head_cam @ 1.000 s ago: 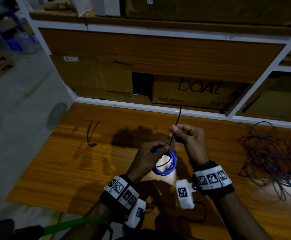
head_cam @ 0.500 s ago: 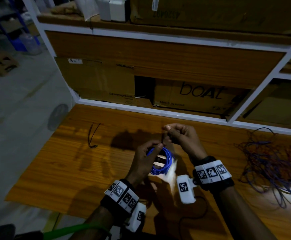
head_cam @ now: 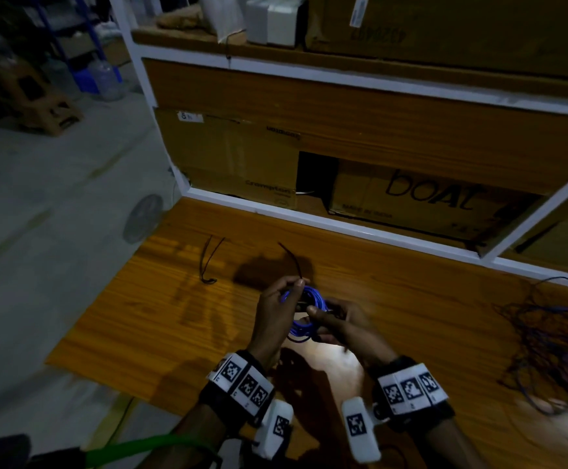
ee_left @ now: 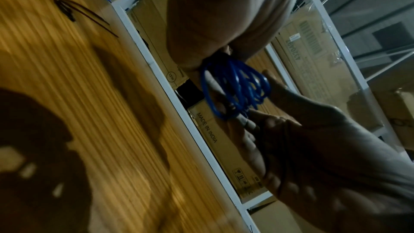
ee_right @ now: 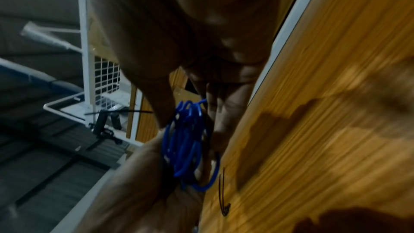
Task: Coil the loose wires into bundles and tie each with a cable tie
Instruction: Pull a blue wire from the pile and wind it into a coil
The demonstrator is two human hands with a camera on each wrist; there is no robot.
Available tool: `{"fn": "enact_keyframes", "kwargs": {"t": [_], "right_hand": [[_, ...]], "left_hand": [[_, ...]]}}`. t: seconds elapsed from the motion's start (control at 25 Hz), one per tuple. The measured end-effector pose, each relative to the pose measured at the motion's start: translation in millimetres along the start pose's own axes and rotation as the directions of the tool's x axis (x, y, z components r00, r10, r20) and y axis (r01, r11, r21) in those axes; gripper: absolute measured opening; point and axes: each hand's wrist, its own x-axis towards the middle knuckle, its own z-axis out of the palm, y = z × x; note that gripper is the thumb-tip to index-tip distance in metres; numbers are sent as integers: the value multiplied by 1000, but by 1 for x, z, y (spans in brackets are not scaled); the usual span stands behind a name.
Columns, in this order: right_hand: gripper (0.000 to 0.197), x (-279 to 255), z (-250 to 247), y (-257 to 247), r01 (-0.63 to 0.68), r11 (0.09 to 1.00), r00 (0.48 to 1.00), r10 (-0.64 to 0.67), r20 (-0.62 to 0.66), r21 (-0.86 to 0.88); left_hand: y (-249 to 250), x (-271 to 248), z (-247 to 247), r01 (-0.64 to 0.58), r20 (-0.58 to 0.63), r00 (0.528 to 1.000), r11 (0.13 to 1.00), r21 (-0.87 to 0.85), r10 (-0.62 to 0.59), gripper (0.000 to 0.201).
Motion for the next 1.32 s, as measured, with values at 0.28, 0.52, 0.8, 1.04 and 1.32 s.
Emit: {"fn": "enact_keyframes", "kwargs": {"t": [0.28, 0.52, 0.8, 1.04, 1.32], "right_hand": [[27, 17, 12, 11, -31, 995, 999, 35, -35, 91], [29, 41, 27, 8, -90, 978, 994, 101, -48, 190], [31, 94, 83, 9, -109, 994, 991, 108, 80, 14], [39, 160, 145, 24, -66, 967, 990, 95, 104, -247], [10, 228, 229, 8, -70, 912, 974, 151, 171, -404]], "left_hand": [[-10, -2, -22, 135, -32, 990, 991, 5, -135, 22], [-11, -19, -58, 344, 57, 939, 935, -85, -340, 35], [-11, -17, -103, 336, -132, 919, 914, -225, -370, 27], [-26, 7, -165, 296, -280, 879, 901, -316, -387, 21], [-33, 39, -237, 246, -462, 767, 869, -429, -445, 20]]}}
